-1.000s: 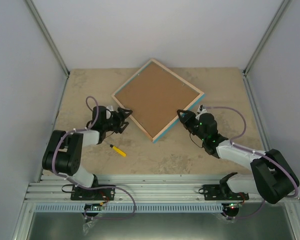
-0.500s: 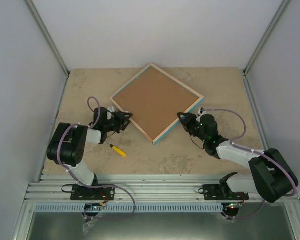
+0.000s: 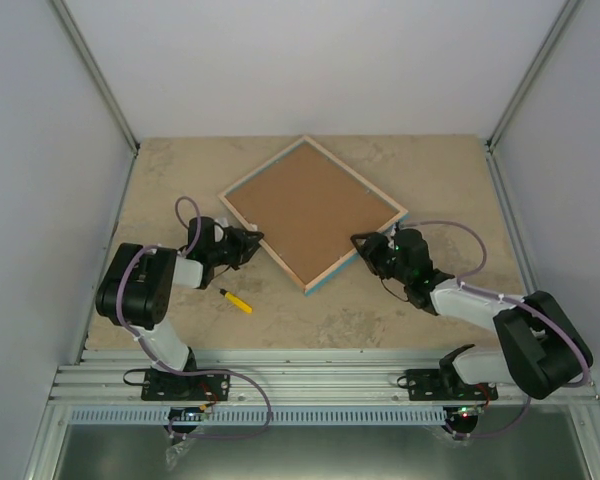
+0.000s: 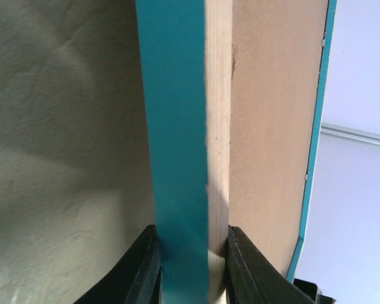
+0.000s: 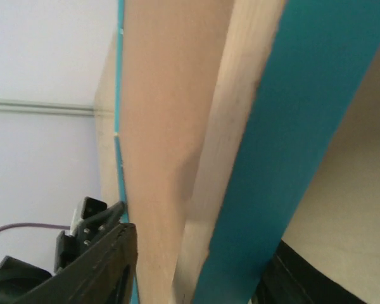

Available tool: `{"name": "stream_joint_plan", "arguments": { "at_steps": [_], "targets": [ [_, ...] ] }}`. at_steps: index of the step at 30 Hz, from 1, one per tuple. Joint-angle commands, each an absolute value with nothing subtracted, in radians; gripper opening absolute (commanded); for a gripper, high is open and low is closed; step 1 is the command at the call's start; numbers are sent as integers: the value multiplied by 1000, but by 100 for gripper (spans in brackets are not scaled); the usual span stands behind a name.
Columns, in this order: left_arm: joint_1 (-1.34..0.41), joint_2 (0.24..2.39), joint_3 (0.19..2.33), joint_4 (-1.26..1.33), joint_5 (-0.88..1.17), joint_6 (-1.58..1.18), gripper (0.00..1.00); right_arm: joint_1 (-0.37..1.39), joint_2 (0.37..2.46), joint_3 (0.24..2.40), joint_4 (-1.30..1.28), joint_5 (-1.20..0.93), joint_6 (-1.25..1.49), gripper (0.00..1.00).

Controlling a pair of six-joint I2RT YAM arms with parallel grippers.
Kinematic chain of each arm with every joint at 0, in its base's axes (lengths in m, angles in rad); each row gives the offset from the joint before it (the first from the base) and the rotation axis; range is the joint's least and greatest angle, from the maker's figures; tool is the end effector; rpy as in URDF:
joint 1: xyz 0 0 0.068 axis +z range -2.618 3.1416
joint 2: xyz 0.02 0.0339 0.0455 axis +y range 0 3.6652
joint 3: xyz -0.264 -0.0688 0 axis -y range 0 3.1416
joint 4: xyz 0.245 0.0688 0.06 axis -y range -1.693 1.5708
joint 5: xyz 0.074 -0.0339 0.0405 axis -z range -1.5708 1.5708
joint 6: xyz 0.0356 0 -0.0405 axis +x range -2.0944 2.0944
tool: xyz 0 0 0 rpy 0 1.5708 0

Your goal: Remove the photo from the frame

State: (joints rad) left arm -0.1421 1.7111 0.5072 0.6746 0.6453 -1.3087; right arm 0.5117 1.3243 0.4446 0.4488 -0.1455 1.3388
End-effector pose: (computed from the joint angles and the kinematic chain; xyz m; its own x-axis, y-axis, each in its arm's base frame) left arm 0.2833 -0.0622 0.1160 -0.7351 -0.6743 0.0697 -0.3203 0.2549 -0.9124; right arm 0.2217 0.1304 0.1734 -0.6670 0.7298 -0.1500 0.2166 0.3826 0.8982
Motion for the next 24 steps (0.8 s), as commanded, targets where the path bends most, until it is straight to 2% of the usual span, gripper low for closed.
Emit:
{"name": "stream_joint_plan", "arguments": {
  "at_steps": [1,11,18,24],
  "targets": [
    [-147,1705,518,729,673,-1259,0,516,1330,485,320,-179,1261,53],
    [-147,1691,545,629,673,-1195,0,488,1263,527,82,-180,1152,80],
    [-147,1675,578,512,666,-1127,0,429,1179,531,-83,-141,1000,86],
    [-147,1641,623,339,652,-1024,0,335,1205,655,-195,-141,705,94]
  ]
}}
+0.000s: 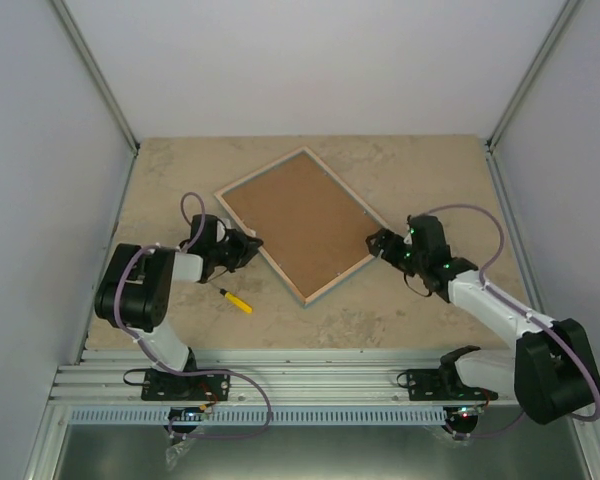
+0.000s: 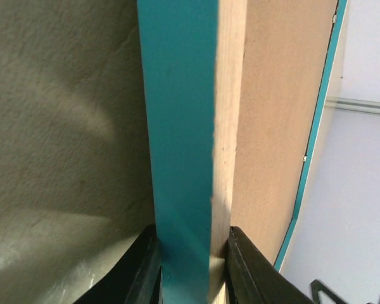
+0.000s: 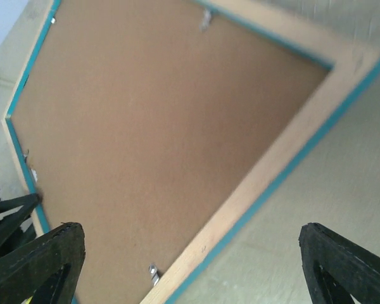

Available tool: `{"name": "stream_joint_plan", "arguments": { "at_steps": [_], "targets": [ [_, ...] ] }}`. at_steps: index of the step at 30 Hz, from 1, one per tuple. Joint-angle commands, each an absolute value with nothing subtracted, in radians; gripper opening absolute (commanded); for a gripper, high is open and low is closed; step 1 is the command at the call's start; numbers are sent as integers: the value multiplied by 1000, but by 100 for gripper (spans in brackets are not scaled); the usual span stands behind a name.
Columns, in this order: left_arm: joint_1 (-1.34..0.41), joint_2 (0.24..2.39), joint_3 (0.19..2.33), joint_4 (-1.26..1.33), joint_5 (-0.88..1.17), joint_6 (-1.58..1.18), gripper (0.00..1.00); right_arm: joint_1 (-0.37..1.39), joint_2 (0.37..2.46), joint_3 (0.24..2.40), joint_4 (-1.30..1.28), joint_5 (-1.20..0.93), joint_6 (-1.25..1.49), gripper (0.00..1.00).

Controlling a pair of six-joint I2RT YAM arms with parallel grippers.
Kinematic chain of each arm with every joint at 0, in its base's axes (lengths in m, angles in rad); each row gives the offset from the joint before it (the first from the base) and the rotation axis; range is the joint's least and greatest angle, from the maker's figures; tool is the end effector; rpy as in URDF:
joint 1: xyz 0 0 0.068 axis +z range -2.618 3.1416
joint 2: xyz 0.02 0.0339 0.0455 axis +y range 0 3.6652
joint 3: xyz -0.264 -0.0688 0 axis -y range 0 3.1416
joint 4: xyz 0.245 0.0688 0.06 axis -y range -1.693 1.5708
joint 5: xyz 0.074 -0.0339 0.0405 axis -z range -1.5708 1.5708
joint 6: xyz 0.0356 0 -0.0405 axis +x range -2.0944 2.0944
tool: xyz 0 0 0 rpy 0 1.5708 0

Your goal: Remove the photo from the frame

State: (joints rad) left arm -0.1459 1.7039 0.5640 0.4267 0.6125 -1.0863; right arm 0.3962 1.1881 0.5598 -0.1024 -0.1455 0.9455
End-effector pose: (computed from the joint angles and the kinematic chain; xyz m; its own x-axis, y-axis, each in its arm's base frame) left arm 0.2838 -0.0624 0.1101 -0.7874 -0.6161 -0.0194 -0.3170 0.4318 -0.8444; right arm 0.2159 0.0959 0.1900 -0.7507 0.5555 -0.3574 0.2174 0.7187 0.6604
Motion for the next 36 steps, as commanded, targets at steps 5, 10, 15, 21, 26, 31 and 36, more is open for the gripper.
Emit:
{"name": "stream_joint_plan", "arguments": {
  "at_steps": [5,10,15,21,26,31,36],
  "targets": [
    [-147,1632,671,194,631,-934,0,246,1315,759,-192,-217,508,97],
    [-147,1646,696,124,625,-897,0,204,1508,876,-159,-245,442,98],
    [-147,1673,717,85,626,-870,0,192,1706,999,-166,-319,381,98],
    [-148,1711,754,7,597,-822,0,190,1831,1078,-187,-339,311,98],
    [-149,1756,801,-68,568,-782,0,190,1861,1063,-204,-388,292,98],
    [-154,1792,850,-129,532,-753,4,192,1831,997,-195,-428,302,98],
    [-176,1833,923,-203,491,-714,19,193,1780,921,-192,-458,322,98]
  ]
}}
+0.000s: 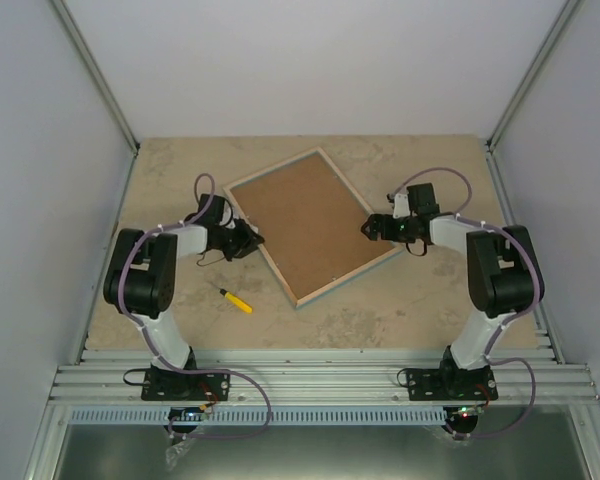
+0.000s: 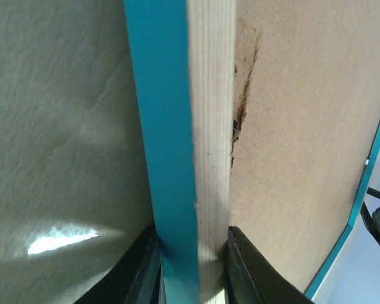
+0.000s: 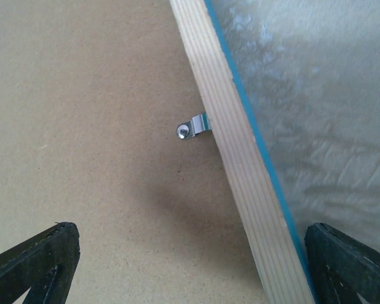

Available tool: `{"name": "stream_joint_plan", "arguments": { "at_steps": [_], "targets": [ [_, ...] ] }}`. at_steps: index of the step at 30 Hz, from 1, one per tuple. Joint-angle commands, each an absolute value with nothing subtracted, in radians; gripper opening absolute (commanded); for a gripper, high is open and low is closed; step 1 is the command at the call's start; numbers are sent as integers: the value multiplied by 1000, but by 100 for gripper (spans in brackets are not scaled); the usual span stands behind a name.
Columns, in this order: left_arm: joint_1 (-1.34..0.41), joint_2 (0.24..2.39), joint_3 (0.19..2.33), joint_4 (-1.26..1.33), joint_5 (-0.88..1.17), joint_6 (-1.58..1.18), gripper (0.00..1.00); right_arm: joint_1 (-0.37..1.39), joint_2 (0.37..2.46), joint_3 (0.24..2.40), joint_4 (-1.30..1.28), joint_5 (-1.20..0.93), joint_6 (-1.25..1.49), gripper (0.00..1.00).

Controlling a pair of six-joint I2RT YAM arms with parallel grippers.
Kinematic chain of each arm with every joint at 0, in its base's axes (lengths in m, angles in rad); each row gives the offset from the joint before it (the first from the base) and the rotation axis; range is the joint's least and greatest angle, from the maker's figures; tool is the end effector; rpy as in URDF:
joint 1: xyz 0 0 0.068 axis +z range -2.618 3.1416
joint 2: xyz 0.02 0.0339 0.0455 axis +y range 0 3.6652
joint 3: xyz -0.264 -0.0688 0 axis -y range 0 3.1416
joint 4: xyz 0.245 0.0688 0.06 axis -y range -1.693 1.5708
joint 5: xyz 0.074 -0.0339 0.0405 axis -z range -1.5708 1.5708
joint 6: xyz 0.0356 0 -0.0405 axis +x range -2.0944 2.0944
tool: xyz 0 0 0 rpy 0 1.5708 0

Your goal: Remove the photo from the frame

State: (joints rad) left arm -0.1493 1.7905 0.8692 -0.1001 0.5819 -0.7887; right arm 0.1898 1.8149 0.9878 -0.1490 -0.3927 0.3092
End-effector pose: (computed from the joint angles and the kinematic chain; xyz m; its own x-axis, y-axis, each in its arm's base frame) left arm 0.3211 -0.0681 0.1239 -0.8839 -0.4664 -0.0355 -0.3107 0.6421 -0.7008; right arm 0.3448 0.0801 0.1414 -0.8920 0.1149 -0.4372 -0.1191 0.8733 0.4724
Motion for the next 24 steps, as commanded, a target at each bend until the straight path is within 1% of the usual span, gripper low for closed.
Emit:
{"name": "stream_joint_plan", "arguments": {
  "at_steps": [1,4,8,18,24],
  "targets": [
    [-181,1841,939,-215,483,-707,23,193,1767,898,-190,-461,327,98],
    [-199,1867,982,-249,459,-687,34,193,1716,842,-187,-462,346,98],
    [-233,1900,1045,-299,415,-654,46,193,1629,768,-190,-472,369,98],
    [-317,1971,1210,-428,238,-590,60,209,1433,601,-186,-446,467,98],
    [-321,1957,1230,-463,140,-586,68,222,1367,533,-190,-421,493,98]
  ]
}}
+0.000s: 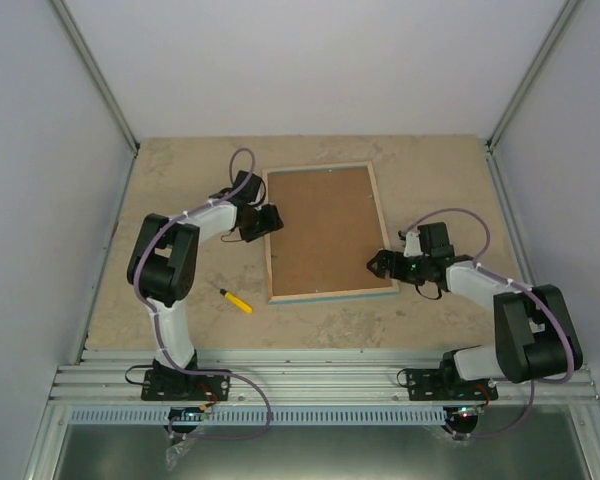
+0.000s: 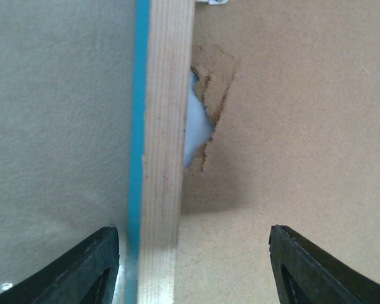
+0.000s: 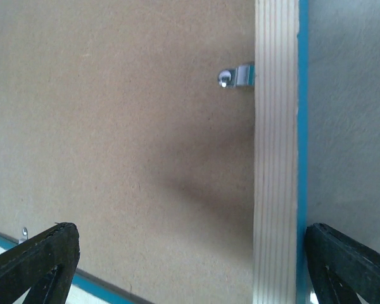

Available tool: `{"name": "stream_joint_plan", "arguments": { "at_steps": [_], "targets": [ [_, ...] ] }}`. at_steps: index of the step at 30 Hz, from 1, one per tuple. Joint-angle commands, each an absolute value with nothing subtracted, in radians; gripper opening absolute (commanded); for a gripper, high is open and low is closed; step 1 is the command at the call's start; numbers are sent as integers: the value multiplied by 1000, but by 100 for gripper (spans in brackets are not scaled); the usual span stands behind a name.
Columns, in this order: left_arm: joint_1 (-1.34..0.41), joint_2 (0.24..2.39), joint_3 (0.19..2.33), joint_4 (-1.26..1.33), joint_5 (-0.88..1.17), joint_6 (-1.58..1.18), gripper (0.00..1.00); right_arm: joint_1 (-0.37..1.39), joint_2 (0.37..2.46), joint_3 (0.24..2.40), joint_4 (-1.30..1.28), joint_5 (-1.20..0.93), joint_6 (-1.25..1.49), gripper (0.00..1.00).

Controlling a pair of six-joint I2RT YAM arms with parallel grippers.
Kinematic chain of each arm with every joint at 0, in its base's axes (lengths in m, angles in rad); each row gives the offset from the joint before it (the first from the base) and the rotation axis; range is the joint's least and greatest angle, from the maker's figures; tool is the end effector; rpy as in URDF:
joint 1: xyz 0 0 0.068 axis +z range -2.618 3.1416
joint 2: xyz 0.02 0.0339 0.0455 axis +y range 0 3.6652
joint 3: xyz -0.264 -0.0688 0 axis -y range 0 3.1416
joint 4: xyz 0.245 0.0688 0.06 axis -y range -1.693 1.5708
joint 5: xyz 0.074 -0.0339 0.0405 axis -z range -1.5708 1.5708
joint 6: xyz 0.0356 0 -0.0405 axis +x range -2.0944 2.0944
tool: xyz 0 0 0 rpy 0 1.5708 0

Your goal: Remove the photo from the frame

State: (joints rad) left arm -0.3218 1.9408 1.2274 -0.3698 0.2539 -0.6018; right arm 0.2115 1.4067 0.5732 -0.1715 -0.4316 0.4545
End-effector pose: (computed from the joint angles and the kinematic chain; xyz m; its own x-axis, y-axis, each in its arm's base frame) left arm 0.3679 -0.1321 0.1489 -0.9274 -0.2684 -0.2606 -0.1301 0.8844 -0.4482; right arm 0.2345 0.0656 0.1432 -0.9215 0.2100 -0.3266 -0.0060 0.8334 0.5526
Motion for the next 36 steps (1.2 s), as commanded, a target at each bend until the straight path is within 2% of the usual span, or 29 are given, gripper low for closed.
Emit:
{"name": "stream_joint_plan", "arguments": {
  "at_steps": [1,7,14,23,30,36],
  "targets": [
    [-320,1945,1233,-472,122,-587,69,222,1352,529,-198,-402,494,98],
    [-315,1807,1201,-511,39,-614,80,222,1257,545,-251,-306,476,98],
    [-314,1592,1054,-568,6,-672,84,223,1182,586,-273,-212,410,98],
    [-314,1367,850,-674,-40,-797,84,234,1168,581,-203,-209,362,98],
    [-314,1287,751,-720,-65,-892,83,235,1220,563,-157,-259,337,98],
    [-316,1242,674,-737,-85,-949,77,235,1221,551,-123,-287,340,98]
  ]
}}
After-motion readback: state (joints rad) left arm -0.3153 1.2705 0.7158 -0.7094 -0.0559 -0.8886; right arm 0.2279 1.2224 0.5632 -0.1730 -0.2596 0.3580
